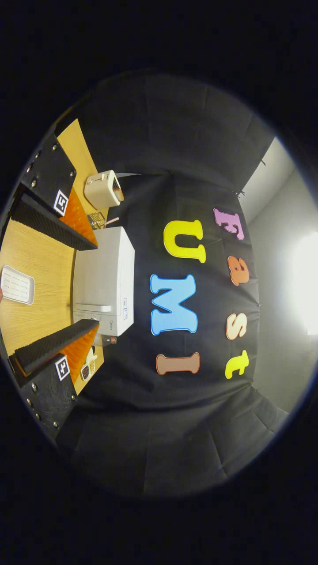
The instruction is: Open the microwave, put the food inside, and close the microwave door.
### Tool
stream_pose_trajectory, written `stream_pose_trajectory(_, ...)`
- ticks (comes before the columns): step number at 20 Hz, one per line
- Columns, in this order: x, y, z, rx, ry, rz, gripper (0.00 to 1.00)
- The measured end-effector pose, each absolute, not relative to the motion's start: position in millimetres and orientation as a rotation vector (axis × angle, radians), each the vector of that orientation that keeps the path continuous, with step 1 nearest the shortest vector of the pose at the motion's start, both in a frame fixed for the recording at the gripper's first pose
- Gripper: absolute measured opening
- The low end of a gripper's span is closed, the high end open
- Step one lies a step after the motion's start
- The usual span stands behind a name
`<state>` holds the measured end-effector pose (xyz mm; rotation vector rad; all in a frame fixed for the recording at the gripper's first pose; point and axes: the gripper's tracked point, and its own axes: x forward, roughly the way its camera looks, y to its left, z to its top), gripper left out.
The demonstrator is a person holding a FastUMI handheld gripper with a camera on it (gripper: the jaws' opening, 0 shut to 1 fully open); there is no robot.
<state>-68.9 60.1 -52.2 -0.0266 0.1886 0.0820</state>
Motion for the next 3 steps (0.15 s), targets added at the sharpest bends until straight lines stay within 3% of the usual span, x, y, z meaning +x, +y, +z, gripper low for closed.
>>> stream_pose_trajectory(3,-62.3,64.1,-44.8,-0.019,0.177,0.089,0.99)
